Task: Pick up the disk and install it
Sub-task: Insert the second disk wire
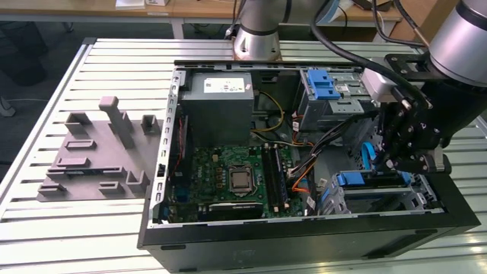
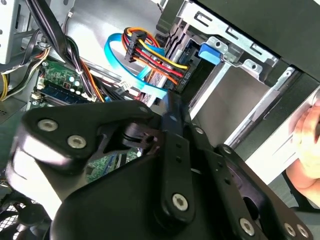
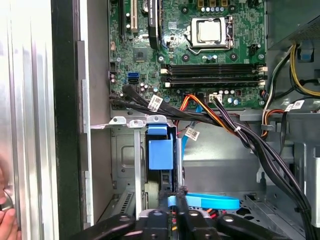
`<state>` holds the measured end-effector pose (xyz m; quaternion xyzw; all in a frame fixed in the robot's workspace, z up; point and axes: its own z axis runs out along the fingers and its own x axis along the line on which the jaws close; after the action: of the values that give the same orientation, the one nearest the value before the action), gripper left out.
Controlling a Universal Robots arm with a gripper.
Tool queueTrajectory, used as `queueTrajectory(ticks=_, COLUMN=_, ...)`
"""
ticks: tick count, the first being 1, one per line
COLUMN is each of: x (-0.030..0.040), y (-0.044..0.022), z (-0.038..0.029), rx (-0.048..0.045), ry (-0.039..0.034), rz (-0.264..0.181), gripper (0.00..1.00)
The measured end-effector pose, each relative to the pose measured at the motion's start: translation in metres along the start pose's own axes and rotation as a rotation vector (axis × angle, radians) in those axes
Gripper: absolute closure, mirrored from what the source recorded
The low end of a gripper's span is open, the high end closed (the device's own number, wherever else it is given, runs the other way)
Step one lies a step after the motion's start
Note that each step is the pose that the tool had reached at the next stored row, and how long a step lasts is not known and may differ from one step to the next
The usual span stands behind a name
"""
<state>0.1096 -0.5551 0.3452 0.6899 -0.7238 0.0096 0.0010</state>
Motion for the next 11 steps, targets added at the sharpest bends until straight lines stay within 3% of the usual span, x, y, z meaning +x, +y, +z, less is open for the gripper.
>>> queueTrajectory(ticks=2, x=0.0, y=0.0, z=0.0, rx=0.0, ry=-0.0002, rz=0.0, gripper=0.89)
queueTrajectory(ticks=11, x=0.0005, y=-0.002, z=0.0069, rx=0.0, ry=0.0001, rz=0.0, gripper=0.89)
